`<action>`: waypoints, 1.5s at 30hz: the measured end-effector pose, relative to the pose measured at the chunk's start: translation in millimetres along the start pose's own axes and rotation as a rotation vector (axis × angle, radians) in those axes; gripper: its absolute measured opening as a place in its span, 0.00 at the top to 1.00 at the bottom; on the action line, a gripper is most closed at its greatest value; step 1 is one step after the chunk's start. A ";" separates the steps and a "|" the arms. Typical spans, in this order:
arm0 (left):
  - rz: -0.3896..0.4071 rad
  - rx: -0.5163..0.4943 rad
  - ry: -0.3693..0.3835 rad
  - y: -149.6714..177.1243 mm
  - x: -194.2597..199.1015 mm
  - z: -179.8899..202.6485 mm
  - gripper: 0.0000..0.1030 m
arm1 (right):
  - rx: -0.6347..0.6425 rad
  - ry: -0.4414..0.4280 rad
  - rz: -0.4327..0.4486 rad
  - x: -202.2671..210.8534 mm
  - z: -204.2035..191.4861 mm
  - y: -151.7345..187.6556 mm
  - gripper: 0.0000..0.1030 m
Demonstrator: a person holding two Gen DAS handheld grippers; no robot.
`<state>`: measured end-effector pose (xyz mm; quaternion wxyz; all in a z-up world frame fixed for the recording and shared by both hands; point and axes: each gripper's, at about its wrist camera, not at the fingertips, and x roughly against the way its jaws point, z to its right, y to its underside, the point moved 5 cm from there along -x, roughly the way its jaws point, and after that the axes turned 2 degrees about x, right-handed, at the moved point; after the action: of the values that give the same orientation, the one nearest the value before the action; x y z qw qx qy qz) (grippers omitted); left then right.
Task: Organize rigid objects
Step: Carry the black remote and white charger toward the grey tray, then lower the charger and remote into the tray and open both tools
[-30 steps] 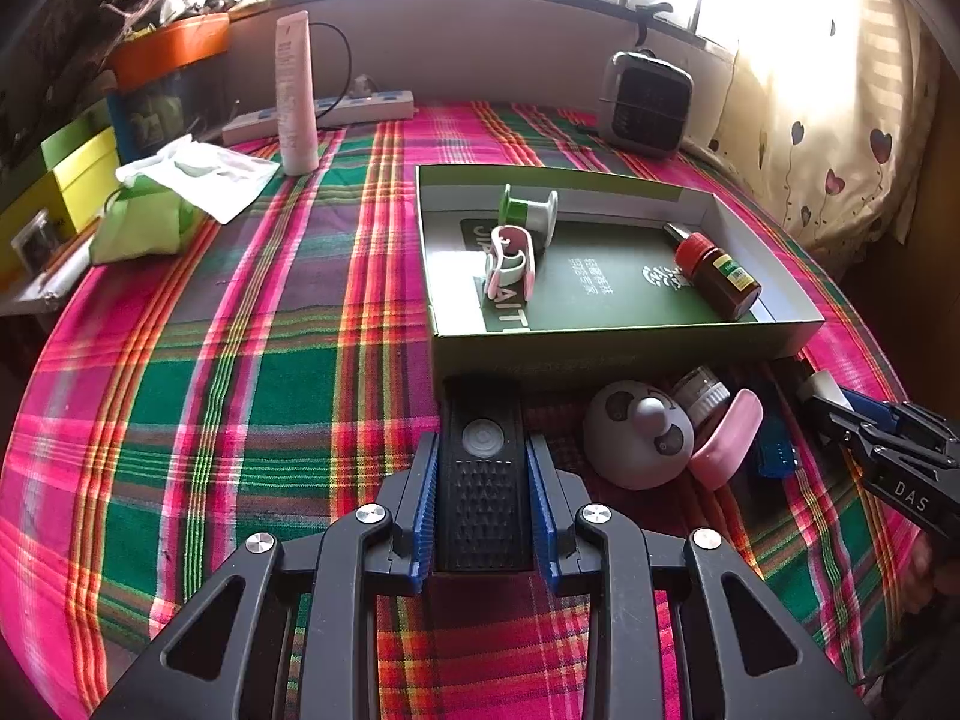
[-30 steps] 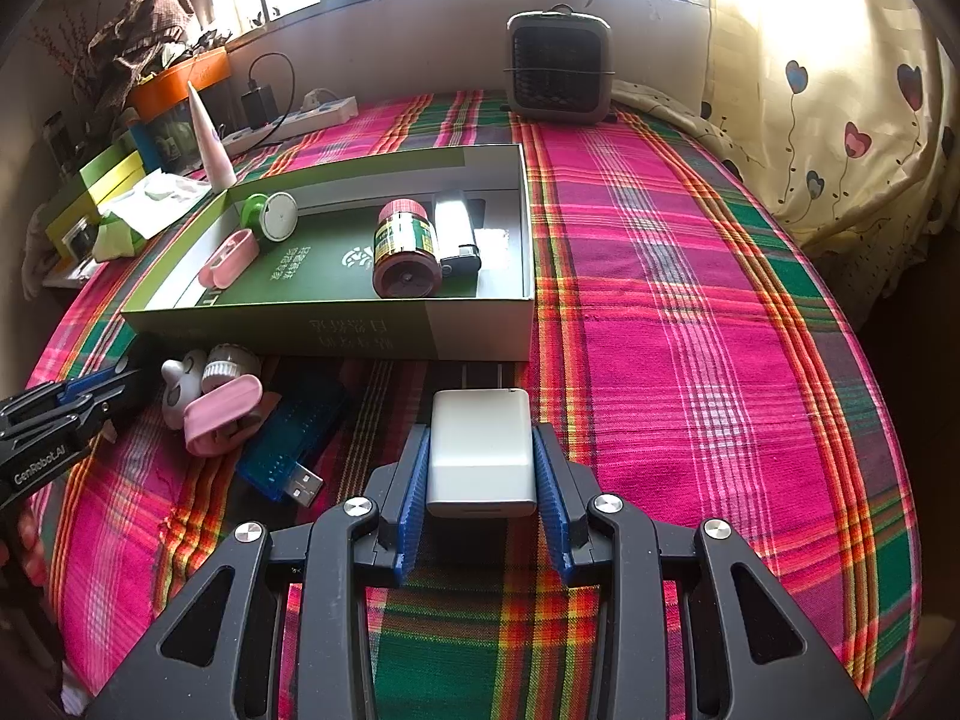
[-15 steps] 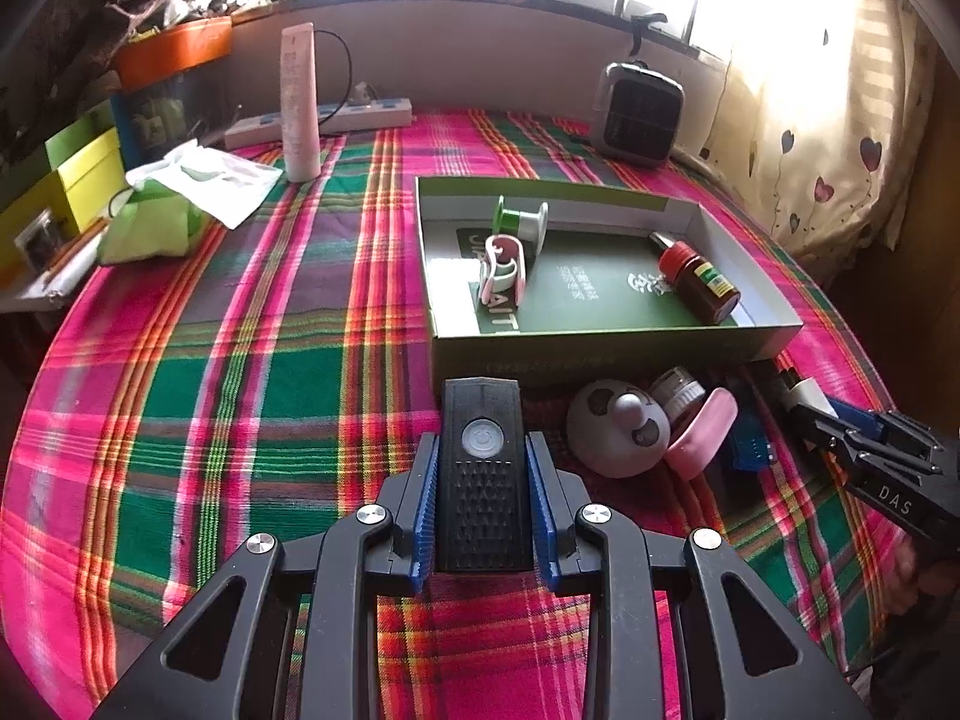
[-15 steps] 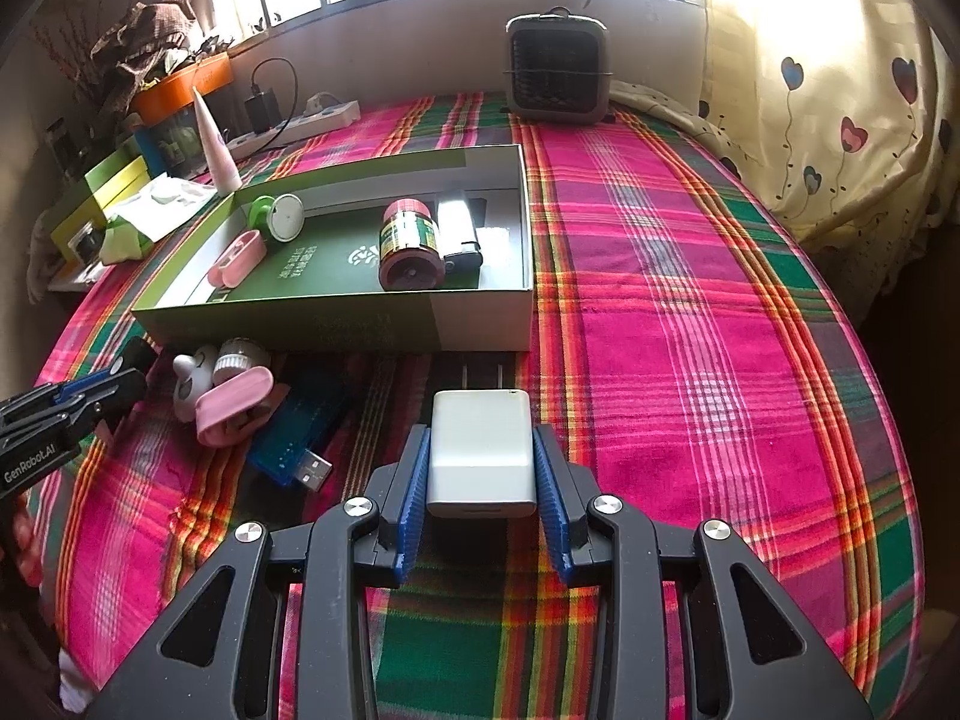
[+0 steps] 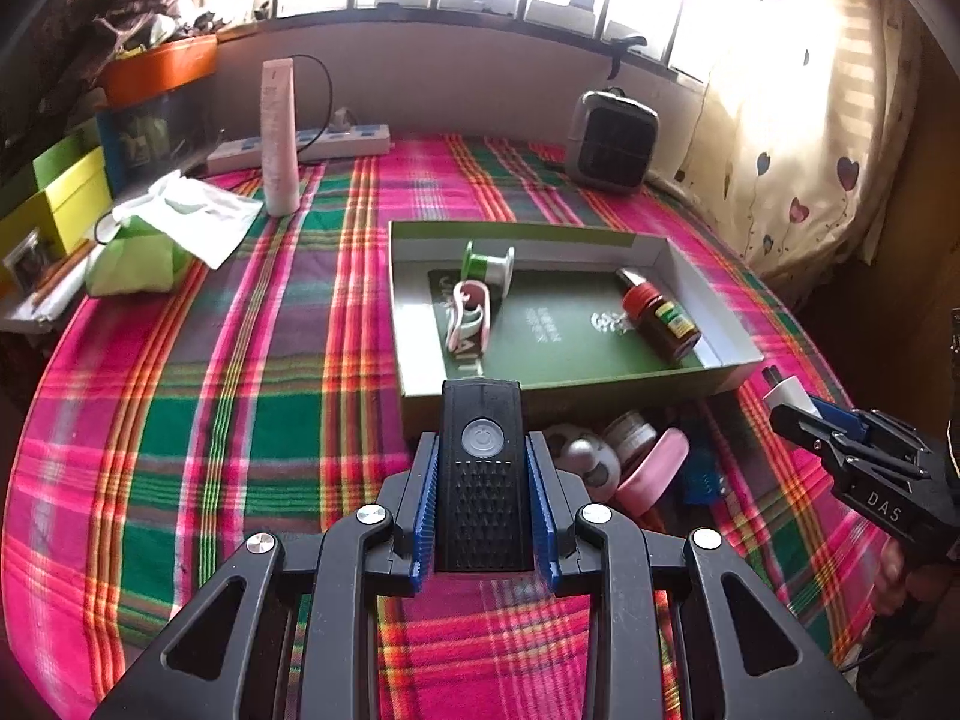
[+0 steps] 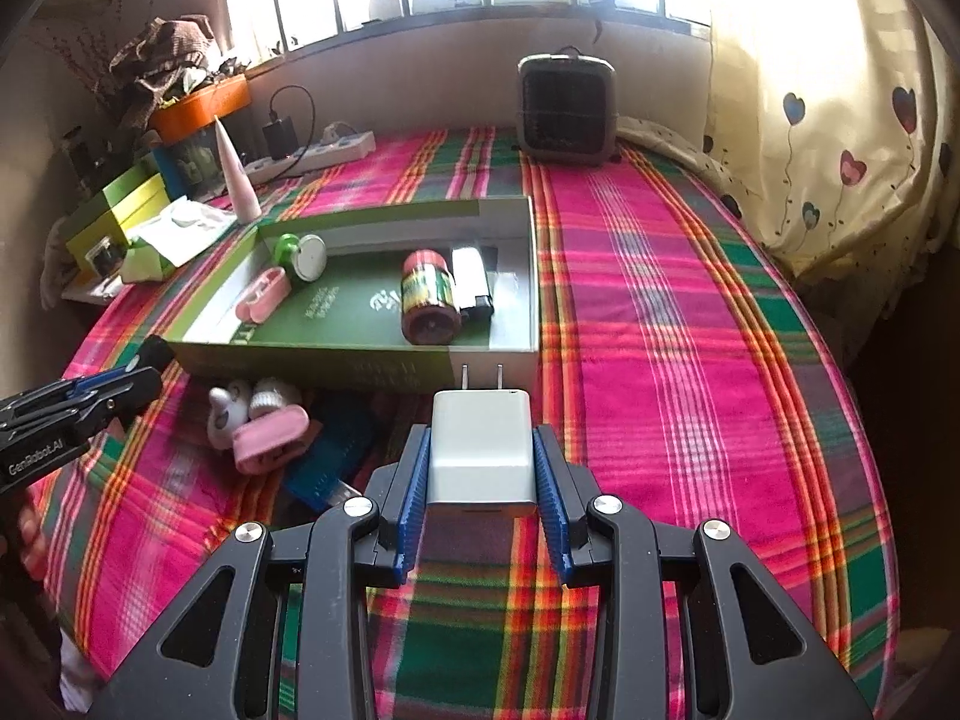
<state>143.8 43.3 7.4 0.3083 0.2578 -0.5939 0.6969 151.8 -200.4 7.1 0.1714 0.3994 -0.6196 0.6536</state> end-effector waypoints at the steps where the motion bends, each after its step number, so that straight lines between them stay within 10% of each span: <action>1: 0.004 -0.003 -0.001 -2.5 0.1 0.8 0.75 | 0.002 -0.004 0.003 0.3 -0.7 -2.5 0.66; 45: -0.018 -0.028 -0.001 -49.0 -58.1 7.4 0.75 | 0.110 -0.139 -0.104 -109.1 -54.8 -92.0 0.66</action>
<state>219.2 33.9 -0.8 0.3176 0.2592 -0.6017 0.6855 268.9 -103.1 -6.3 0.1396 0.4844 -0.5717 0.6473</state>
